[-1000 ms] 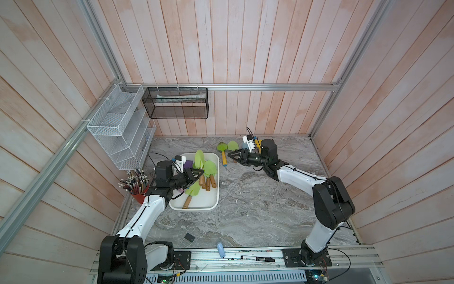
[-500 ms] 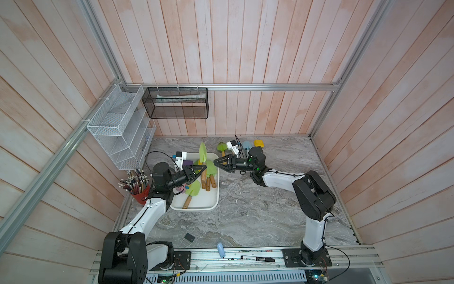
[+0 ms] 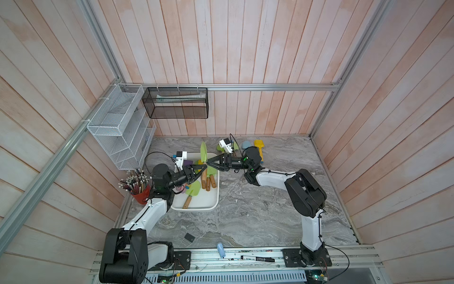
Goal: Take the shovel out of the storage box
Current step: Pick up the shovel from the storage box.
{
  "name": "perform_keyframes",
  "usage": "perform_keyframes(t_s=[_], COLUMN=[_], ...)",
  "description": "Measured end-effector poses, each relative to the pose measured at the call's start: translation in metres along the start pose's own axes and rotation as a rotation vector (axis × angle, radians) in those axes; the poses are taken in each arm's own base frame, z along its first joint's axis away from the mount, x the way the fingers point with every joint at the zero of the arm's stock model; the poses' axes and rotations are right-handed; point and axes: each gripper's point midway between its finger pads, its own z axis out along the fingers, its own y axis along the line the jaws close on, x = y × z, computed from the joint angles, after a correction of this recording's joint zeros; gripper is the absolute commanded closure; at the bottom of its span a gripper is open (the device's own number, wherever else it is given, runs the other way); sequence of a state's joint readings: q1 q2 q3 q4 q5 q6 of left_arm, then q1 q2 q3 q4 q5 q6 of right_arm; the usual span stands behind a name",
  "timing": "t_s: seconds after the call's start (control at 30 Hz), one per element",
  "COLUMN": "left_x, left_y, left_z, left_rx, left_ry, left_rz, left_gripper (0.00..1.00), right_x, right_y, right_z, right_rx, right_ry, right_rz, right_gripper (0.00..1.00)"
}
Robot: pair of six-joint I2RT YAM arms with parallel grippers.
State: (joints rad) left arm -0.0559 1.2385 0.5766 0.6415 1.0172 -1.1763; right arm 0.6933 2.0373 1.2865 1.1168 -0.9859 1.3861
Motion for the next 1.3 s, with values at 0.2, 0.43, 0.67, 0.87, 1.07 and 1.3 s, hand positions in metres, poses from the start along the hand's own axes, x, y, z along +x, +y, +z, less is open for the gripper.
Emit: perform_keyframes(t_s=[0.2,0.43,0.67,0.87,1.07,1.3], left_x=[0.004,0.007,0.007,0.008,0.007,0.008], left_y=[-0.004,-0.008,-0.009,-0.009,-0.009,-0.009], left_z=[0.006,0.010,0.011,0.011,0.011,0.011], left_rx=[0.022,0.042,0.047,0.048,0.047,0.044], left_ry=[0.017,0.030,0.031,0.033,0.030,0.022], left_rz=[0.002,0.008,0.000,-0.003,-0.003,-0.001], left_gripper=[0.84,0.84,0.84,0.80,0.80,0.80], right_x=[0.006,0.009,0.008,0.007,0.006,0.006], right_y=[-0.005,-0.003,-0.001,-0.001,-0.001,-0.001], right_z=[0.007,0.011,0.010,0.009,0.010,0.009], right_rx=[-0.026,-0.046,-0.065,-0.074,-0.082,-0.093], right_ry=[0.017,0.028,0.023,0.021,0.025,0.027], right_rz=[0.039,0.050,0.043,0.054,0.062,0.080], right_gripper=[0.51,0.69,0.85,0.89,0.77,0.72])
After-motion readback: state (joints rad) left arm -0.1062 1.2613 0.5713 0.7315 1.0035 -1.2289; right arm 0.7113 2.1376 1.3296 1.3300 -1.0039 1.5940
